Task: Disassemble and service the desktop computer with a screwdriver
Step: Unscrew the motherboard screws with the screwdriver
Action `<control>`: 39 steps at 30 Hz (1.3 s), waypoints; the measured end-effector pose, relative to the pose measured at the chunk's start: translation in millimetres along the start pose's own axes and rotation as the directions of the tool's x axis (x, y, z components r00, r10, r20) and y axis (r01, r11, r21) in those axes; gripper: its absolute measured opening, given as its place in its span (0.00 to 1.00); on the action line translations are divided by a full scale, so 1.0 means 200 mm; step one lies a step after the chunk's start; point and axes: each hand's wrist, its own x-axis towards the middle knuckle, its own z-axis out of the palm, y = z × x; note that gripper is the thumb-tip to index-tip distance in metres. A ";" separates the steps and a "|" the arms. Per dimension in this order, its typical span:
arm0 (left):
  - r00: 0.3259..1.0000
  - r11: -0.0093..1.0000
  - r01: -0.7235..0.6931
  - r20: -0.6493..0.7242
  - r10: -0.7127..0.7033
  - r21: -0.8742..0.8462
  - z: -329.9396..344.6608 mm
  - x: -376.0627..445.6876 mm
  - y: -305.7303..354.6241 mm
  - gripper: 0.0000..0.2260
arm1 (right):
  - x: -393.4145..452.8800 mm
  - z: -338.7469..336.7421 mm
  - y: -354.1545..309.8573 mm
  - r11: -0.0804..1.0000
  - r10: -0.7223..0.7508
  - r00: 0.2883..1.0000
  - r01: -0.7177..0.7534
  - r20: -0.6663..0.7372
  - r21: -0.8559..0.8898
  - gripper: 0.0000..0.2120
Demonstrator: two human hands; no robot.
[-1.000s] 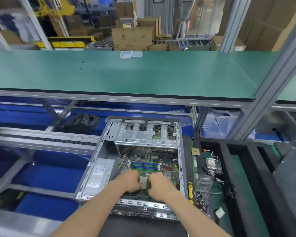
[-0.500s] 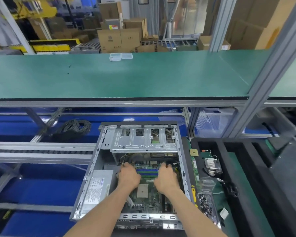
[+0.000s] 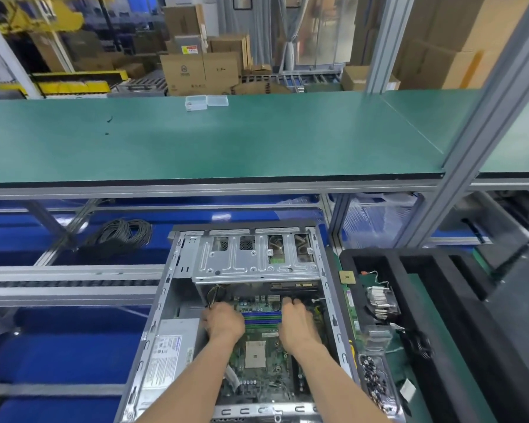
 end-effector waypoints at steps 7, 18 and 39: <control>0.998 0.993 0.052 0.032 -0.049 -0.106 -0.01 0.02 -0.01 0.19 | 0.01 0.01 0.00 0.999 -0.008 1.000 0.009 -0.007 0.035 0.23; 0.994 0.962 0.110 0.000 -0.114 -0.252 -0.01 -0.02 0.01 0.21 | -0.01 -0.02 -0.04 0.996 0.000 0.999 0.003 -0.037 0.086 0.20; 0.995 0.888 -0.040 -0.101 -0.007 -0.457 -0.04 -0.04 -0.02 0.16 | 0.01 -0.02 -0.05 0.994 0.007 0.995 0.004 -0.103 0.107 0.10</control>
